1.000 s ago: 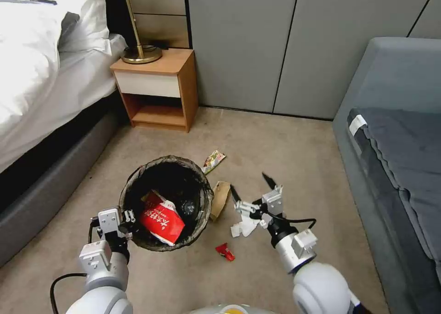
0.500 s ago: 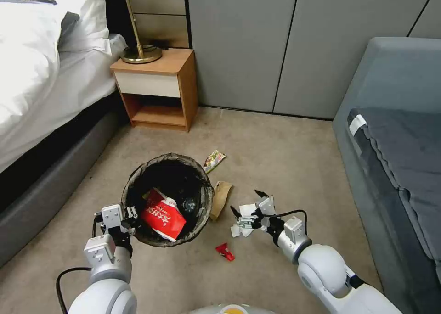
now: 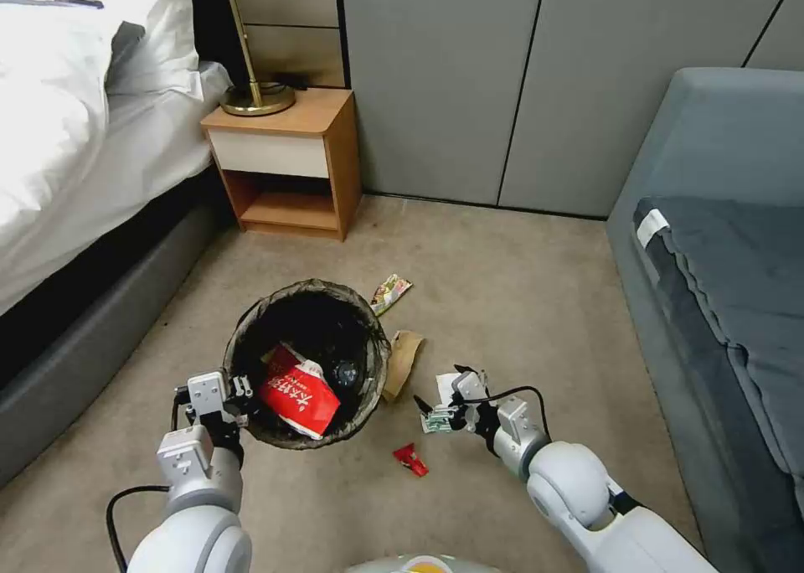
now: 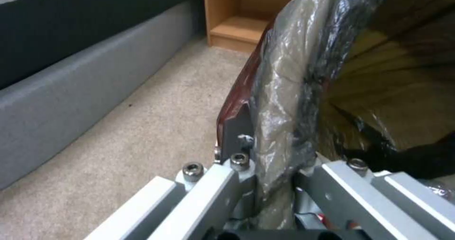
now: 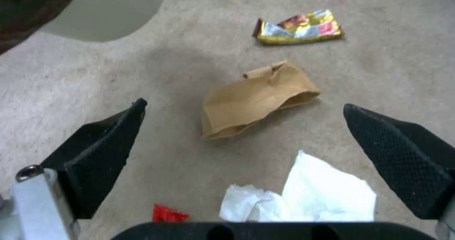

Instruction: Pick up the trash bin, then pick up the garbage from the floor and place it into the trash bin.

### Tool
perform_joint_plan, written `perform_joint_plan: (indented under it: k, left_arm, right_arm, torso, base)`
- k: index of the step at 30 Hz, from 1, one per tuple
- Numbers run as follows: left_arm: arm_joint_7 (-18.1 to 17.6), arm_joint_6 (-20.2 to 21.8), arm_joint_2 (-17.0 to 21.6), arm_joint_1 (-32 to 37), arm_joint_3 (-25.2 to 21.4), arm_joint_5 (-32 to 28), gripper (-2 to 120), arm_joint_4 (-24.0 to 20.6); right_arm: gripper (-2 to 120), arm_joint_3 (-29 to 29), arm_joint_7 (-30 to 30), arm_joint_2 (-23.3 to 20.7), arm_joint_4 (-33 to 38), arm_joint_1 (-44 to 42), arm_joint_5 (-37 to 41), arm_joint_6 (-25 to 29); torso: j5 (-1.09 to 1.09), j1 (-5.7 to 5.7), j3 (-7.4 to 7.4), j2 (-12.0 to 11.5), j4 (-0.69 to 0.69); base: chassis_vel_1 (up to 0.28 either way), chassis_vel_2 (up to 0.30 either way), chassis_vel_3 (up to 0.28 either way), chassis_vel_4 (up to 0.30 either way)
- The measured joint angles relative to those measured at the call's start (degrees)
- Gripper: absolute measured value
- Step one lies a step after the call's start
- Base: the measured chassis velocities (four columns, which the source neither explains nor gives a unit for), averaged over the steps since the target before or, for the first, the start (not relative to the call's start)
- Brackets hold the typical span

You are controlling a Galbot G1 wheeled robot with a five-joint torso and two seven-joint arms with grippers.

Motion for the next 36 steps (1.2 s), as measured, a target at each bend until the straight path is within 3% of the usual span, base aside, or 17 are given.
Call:
perform_joint_plan:
  k: [21,36]
  left_arm:
    - [-0.03,0.00,-0.25,0.29,0.13,0.31,0,-0.40]
    - [-0.05,-0.07,-0.46,0.90,0.49,0.92,0,-0.71]
  right_arm:
    - [100,-1.15,-3.29,5.14,-9.71,3.14,-3.99,0.68]
    - [100,-3.37,-5.57,3.31,-12.89,2.88,-4.26,0.91]
  torso:
    - [0.00,0.00,0.00,0.00,0.00]
    - [0.00,0.00,0.00,0.00,0.00]
  base:
    - [0.000,0.000,0.000,0.000]
    - [0.000,0.000,0.000,0.000]
